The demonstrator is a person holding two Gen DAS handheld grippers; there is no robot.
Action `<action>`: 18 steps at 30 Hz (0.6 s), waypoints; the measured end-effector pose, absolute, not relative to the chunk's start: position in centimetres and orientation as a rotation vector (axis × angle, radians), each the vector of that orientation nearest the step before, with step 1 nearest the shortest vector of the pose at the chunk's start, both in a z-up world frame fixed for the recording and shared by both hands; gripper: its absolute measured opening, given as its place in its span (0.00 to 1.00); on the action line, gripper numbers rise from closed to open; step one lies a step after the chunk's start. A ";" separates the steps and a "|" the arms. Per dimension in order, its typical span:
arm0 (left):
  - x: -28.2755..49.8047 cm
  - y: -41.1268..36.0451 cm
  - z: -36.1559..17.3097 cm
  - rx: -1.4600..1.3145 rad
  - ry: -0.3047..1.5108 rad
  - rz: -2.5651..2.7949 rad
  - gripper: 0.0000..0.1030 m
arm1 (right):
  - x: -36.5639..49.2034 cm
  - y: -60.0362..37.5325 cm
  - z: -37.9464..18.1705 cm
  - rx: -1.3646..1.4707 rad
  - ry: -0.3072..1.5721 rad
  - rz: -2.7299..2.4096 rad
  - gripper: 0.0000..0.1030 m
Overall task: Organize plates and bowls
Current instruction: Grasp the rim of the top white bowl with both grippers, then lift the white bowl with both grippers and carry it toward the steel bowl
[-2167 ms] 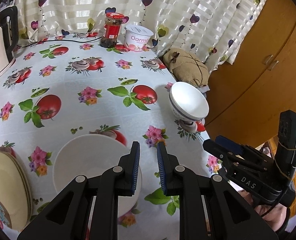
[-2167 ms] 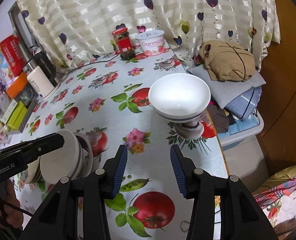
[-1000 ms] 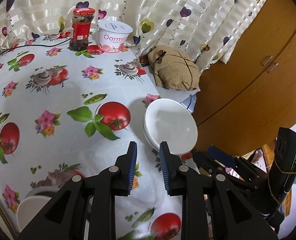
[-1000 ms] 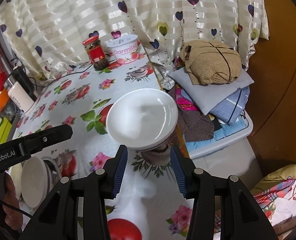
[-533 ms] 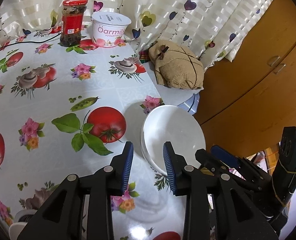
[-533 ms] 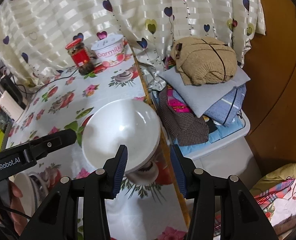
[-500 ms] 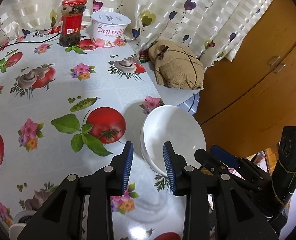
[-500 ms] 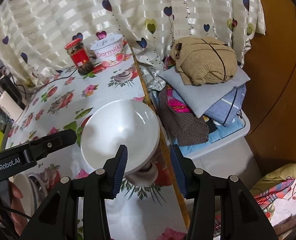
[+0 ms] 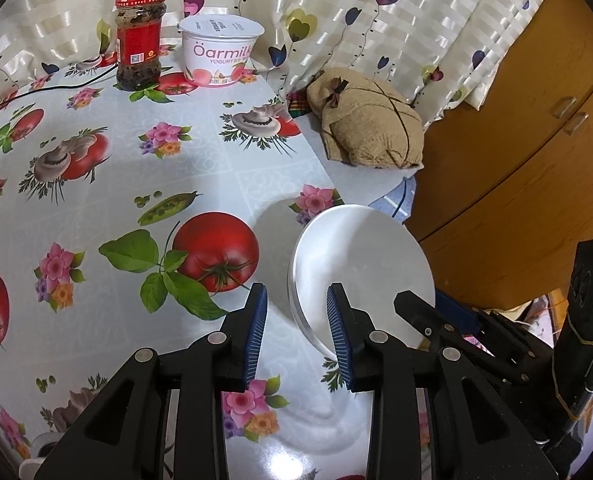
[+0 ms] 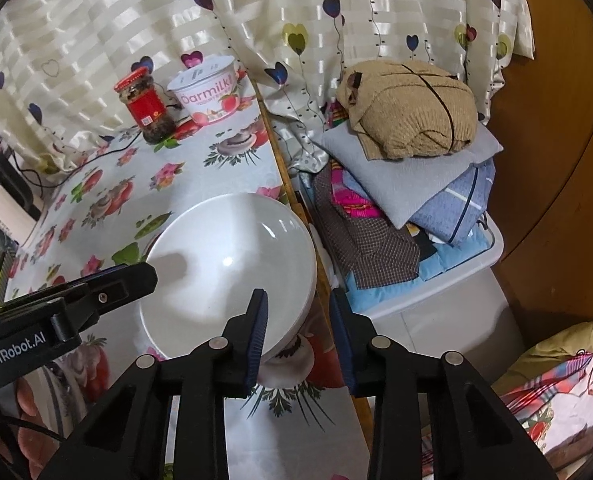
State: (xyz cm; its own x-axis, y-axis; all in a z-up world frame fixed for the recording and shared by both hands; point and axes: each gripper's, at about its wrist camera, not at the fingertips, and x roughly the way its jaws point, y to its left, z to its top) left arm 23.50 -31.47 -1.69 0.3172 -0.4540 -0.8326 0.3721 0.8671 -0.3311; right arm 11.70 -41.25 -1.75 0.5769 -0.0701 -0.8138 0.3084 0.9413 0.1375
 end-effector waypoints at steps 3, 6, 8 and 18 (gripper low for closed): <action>23.5 -31.6 -2.0 -0.081 1.131 -0.545 0.30 | 11.8 -41.3 -2.0 0.281 0.937 -0.221 0.25; 23.6 -31.9 -2.4 -0.077 1.146 -0.545 0.23 | 11.9 -41.3 -2.1 0.286 0.936 -0.217 0.22; 23.6 -32.1 -2.7 -0.072 1.155 -0.549 0.18 | 11.9 -41.2 -2.0 0.288 0.935 -0.216 0.21; 23.2 -31.9 -2.8 -0.065 1.156 -0.541 0.14 | 11.9 -41.0 -2.0 0.284 0.934 -0.217 0.17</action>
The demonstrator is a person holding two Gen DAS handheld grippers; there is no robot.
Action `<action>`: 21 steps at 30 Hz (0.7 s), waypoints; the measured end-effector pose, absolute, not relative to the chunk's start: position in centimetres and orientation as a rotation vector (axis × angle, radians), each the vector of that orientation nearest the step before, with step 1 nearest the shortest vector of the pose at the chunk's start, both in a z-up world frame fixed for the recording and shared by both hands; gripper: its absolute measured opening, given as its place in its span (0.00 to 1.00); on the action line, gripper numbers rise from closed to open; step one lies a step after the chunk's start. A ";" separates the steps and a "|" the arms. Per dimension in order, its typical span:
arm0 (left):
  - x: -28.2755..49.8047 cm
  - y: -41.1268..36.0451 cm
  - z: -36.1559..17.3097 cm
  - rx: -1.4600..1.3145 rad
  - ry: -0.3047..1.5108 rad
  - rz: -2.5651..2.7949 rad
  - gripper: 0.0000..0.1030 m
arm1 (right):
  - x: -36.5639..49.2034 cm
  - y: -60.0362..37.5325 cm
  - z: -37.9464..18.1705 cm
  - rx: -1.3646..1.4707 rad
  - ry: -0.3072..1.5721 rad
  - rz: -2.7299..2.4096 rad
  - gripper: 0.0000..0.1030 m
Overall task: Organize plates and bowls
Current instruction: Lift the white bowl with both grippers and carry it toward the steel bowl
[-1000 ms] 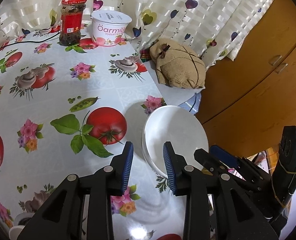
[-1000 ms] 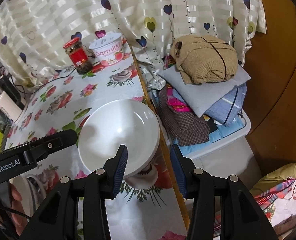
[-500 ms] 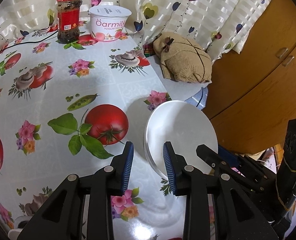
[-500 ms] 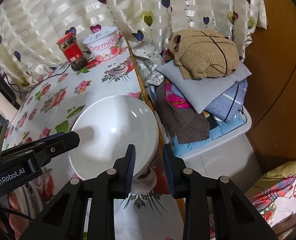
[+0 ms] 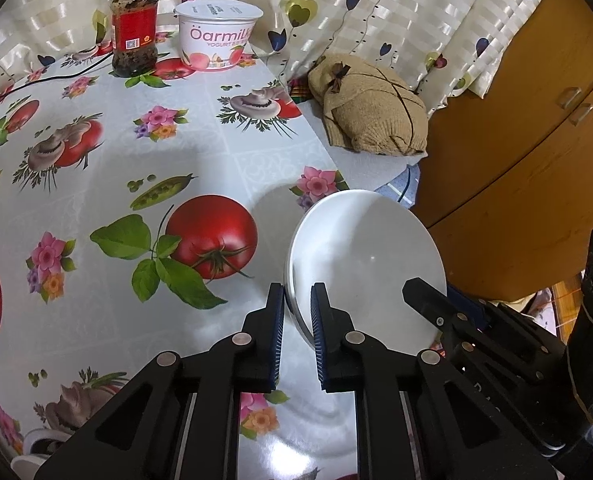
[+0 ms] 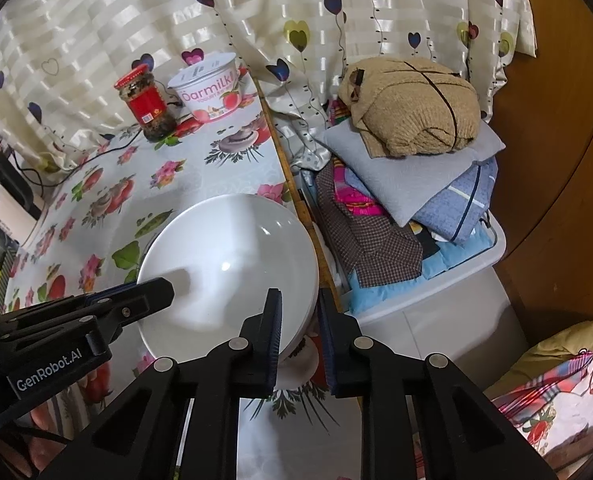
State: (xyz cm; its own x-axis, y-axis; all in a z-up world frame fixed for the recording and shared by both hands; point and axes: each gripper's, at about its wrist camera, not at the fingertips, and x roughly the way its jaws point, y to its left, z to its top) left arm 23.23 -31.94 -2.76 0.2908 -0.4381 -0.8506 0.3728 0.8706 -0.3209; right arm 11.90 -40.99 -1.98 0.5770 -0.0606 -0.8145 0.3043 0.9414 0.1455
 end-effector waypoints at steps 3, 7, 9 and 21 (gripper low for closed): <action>23.0 -31.5 -2.5 -0.069 1.150 -0.541 0.14 | 12.0 -41.0 -2.0 0.282 0.933 -0.215 0.17; 22.6 -30.9 -1.7 -0.069 1.133 -0.536 0.14 | 11.6 -40.5 -1.5 0.276 0.923 -0.208 0.17; 22.4 -30.6 -1.3 -0.068 1.122 -0.535 0.14 | 11.3 -40.1 -1.1 0.274 0.919 -0.205 0.17; 20.2 -27.6 1.2 -0.076 1.070 -0.513 0.14 | 9.5 -36.9 0.9 0.254 0.894 -0.166 0.17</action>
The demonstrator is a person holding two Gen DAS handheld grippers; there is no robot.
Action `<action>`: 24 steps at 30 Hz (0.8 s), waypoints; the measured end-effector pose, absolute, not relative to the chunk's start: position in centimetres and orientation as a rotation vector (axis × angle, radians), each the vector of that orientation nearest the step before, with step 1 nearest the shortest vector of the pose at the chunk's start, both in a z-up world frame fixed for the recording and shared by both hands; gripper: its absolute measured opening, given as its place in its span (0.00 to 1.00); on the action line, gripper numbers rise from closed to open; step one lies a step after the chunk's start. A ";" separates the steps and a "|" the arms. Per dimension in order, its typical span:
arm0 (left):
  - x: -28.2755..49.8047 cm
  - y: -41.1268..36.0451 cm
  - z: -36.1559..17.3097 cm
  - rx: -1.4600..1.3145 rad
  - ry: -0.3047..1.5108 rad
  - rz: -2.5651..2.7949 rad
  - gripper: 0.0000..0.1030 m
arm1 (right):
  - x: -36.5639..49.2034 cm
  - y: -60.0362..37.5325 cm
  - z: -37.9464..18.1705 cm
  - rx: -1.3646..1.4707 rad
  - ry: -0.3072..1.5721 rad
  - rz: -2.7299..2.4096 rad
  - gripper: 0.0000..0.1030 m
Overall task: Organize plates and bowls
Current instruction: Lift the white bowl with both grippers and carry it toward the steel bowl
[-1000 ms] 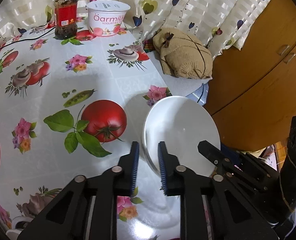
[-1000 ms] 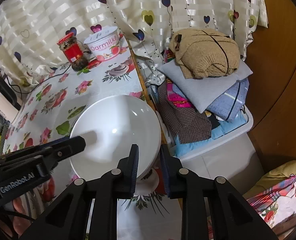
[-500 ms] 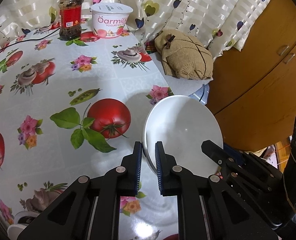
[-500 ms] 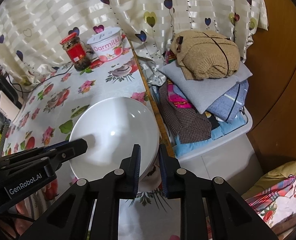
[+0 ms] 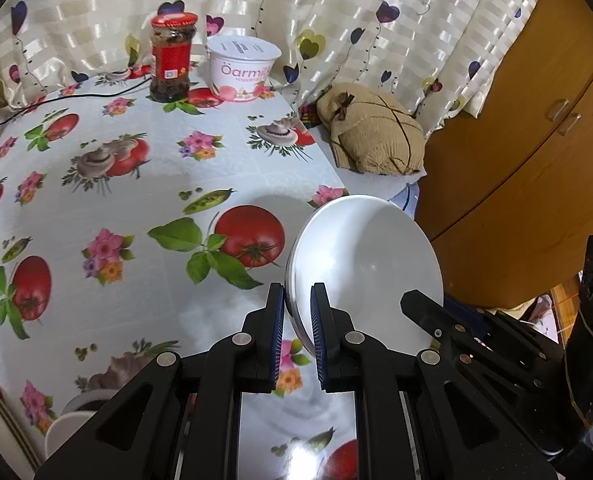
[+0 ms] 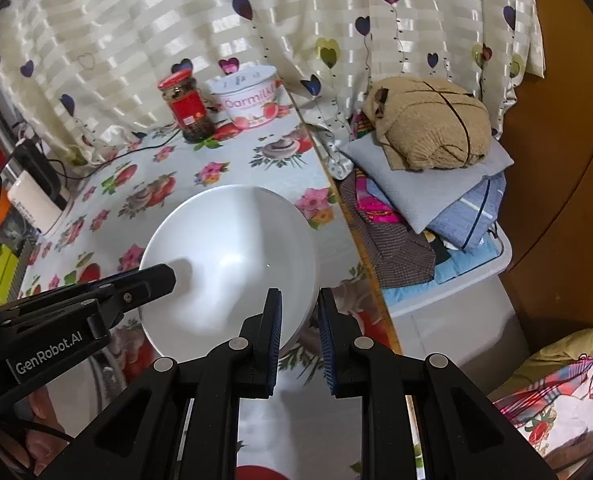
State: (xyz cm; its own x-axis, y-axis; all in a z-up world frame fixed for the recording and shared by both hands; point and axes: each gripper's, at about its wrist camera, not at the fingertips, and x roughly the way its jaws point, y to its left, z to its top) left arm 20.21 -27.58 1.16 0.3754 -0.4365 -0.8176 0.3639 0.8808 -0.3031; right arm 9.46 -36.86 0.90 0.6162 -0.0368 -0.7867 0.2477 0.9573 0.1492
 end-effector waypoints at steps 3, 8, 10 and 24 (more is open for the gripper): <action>19.5 -26.7 1.8 -0.078 1.059 -0.503 0.14 | 9.2 -35.9 1.4 0.250 0.889 -0.155 0.17; 18.3 -25.4 2.9 -0.084 1.036 -0.492 0.14 | 8.4 -34.6 2.5 0.233 0.874 -0.137 0.17; 17.9 -24.9 3.4 -0.086 1.027 -0.490 0.14 | 8.3 -34.1 2.9 0.228 0.868 -0.131 0.17; 15.1 -19.5 5.6 -0.123 0.979 -0.419 0.14 | 7.0 -28.9 4.9 0.181 0.848 -0.049 0.17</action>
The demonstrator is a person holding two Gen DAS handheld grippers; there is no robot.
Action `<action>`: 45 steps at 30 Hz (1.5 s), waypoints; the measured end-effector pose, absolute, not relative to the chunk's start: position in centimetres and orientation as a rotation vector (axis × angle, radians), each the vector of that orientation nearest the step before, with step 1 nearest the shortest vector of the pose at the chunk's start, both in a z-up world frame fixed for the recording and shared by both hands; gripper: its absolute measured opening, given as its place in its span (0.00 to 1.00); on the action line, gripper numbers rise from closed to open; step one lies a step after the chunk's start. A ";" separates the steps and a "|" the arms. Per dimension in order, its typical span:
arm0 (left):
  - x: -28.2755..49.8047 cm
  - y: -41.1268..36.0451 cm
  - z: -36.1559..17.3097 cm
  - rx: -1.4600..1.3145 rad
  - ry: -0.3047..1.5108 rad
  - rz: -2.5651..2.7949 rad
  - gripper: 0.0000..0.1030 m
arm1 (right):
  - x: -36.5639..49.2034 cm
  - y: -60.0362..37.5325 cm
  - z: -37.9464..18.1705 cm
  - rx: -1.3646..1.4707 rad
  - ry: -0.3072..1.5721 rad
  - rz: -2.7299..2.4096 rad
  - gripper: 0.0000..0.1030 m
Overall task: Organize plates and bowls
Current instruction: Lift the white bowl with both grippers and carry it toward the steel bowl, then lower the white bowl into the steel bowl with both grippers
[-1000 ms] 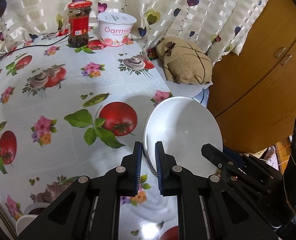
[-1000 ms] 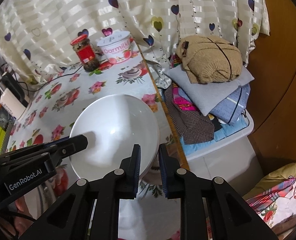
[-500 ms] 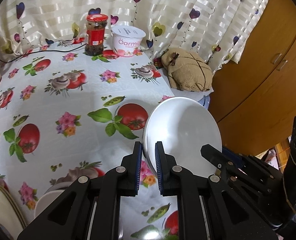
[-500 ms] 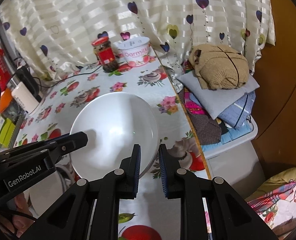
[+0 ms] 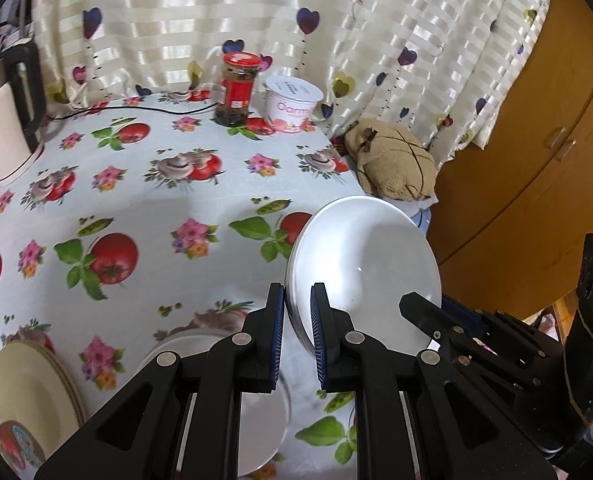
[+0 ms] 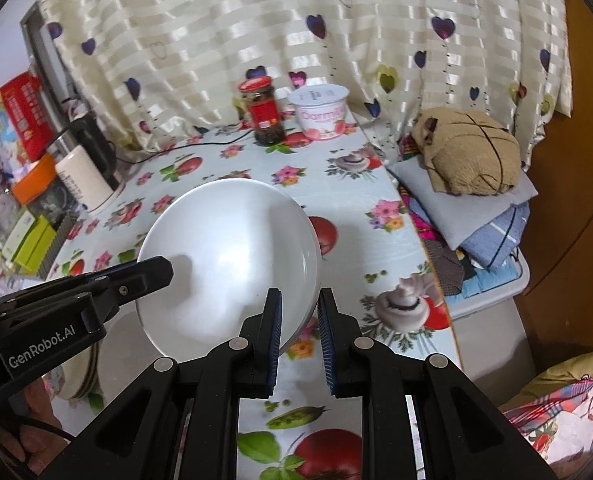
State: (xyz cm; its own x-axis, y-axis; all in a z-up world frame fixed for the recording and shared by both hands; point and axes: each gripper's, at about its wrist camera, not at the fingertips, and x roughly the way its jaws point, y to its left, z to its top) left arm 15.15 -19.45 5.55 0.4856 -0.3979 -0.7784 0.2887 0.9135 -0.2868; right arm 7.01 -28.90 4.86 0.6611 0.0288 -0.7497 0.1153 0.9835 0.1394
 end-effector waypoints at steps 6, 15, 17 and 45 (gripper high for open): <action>14.1 -17.4 5.6 -0.148 0.977 -0.390 0.14 | 6.7 -26.8 5.5 0.157 0.842 -0.015 0.17; 12.4 -14.4 5.0 -0.182 0.991 -0.337 0.14 | 6.3 -23.8 5.2 0.128 0.857 0.036 0.17; 12.0 -13.8 4.8 -0.190 0.995 -0.329 0.14 | 6.2 -23.2 5.1 0.122 0.862 0.048 0.17; 9.7 -10.1 1.2 -0.224 1.094 -0.234 0.14 | 5.9 -19.2 1.5 0.092 0.964 0.153 0.17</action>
State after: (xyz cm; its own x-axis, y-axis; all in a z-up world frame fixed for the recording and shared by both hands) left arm 9.67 -10.14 1.23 0.4395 -0.2964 -0.8479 0.0765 0.9529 -0.2934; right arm 5.88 -19.16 1.48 0.5603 0.1700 -0.8106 -0.0884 0.9854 0.1455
